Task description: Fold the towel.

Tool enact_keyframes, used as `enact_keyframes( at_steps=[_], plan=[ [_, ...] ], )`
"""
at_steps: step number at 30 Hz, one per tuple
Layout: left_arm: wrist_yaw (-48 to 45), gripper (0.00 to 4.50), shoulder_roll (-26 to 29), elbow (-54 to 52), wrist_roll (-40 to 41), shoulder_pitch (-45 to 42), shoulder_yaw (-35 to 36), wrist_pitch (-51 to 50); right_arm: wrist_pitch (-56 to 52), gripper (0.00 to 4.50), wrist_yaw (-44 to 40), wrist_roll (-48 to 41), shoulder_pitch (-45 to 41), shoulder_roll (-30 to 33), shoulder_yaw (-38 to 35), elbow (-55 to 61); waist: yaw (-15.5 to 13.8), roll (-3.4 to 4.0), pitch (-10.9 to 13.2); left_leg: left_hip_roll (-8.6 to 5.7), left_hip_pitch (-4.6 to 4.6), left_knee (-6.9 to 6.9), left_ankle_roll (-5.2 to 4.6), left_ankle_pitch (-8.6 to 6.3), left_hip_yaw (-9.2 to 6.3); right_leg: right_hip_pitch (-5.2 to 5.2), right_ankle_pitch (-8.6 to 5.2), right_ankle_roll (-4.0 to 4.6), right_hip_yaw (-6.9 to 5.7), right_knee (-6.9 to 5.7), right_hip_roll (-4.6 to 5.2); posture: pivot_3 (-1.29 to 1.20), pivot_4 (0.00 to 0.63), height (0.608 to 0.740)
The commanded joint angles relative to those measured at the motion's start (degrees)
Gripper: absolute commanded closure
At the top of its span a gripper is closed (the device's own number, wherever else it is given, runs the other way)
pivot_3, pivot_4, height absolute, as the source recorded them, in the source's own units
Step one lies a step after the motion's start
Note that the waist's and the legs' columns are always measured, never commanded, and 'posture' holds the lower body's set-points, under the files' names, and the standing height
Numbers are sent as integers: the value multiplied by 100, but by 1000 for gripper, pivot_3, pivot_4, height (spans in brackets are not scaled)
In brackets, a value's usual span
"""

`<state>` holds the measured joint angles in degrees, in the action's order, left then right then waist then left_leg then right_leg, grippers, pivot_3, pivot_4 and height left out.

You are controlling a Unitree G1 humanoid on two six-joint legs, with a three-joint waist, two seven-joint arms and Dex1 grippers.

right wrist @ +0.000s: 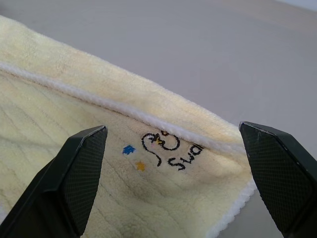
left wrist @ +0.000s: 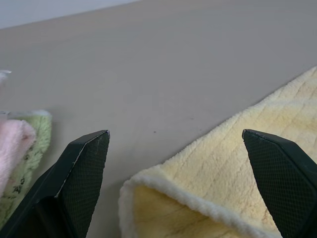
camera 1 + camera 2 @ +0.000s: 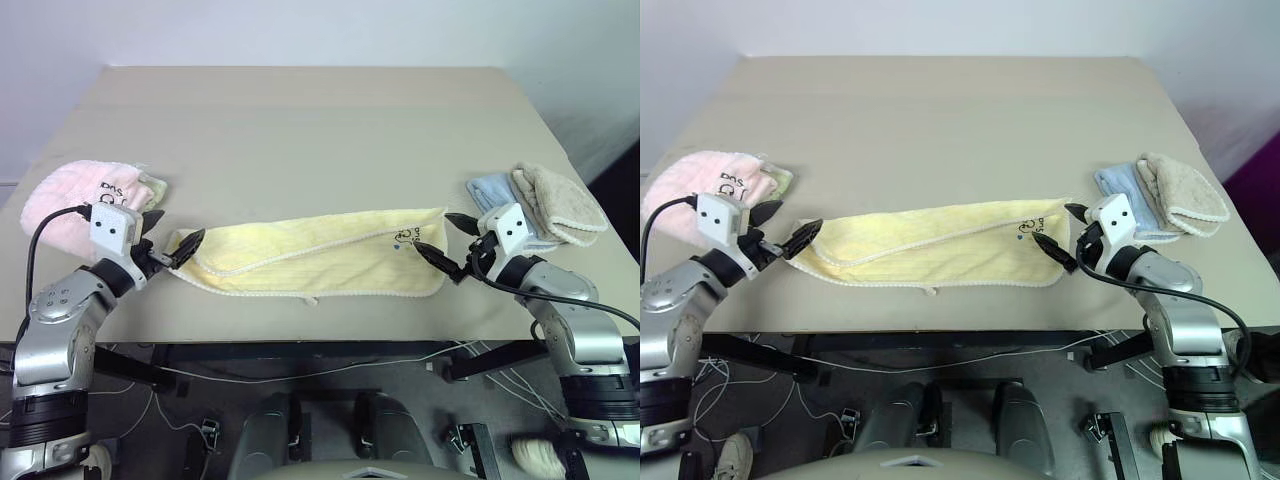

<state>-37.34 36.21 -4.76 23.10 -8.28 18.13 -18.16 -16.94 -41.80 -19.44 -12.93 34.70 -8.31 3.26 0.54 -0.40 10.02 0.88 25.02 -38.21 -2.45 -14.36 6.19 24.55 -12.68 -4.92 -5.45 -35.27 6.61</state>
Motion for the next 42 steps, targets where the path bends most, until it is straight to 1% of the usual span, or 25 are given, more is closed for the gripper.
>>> enact_keyframes(
  at_steps=[1,11,17,21,26,28,32,36,42],
  plan=[
    [-65,0,61,-231,-28,-16,-63,57,147,23,24,-40,-24,-12,-106,269,0,0,0,0,0,0,0,0,0,0,0,0,0,0,0,0,150,740],
    [-244,0,176,-177,-9,-131,-91,67,122,23,111,-43,110,-94,-46,467,1,0,0,0,0,0,0,0,0,0,0,0,0,0,-1,0,150,740],
    [-409,0,301,296,-169,-370,-161,311,207,23,183,-14,173,-116,-114,433,-2,0,0,0,0,0,0,0,0,0,0,0,0,0,-2,0,150,740],
    [-716,0,438,717,-294,-585,-251,568,306,23,275,15,236,-159,-127,405,1,0,0,-1,0,0,0,0,2,0,0,0,0,0,-3,0,150,740],
    [-1534,0,935,1325,-429,-661,-328,1082,322,23,327,31,127,-197,-63,279,15,1,0,1,0,1,0,0,3,3,0,0,0,0,-5,0,150,740],
    [-1748,0,1056,1558,-454,-713,-344,1241,397,23,331,79,89,-222,-25,160,18,1,1,3,0,2,1,0,3,4,-1,1,0,0,-6,0,150,740],
    [-2373,0,1314,2045,-537,-1044,-481,1733,415,23,388,75,34,-359,28,117,0,2,1,2,1,2,1,0,3,5,-1,1,-1,0,-4,0,150,740],
    [-3230,0,1606,2614,-736,-1491,-830,2333,425,23,417,118,48,-482,128,106,2,2,1,-1,1,2,1,0,4,5,-1,1,-1,0,0,0,150,740],
    [-4112,0,1753,3062,-1032,-1876,-1353,2941,382,23,460,108,108,-522,103,210,19,3,2,0,1,2,0,1,9,6,-1,0,0,-1,-3,0,150,740]
  ],
)
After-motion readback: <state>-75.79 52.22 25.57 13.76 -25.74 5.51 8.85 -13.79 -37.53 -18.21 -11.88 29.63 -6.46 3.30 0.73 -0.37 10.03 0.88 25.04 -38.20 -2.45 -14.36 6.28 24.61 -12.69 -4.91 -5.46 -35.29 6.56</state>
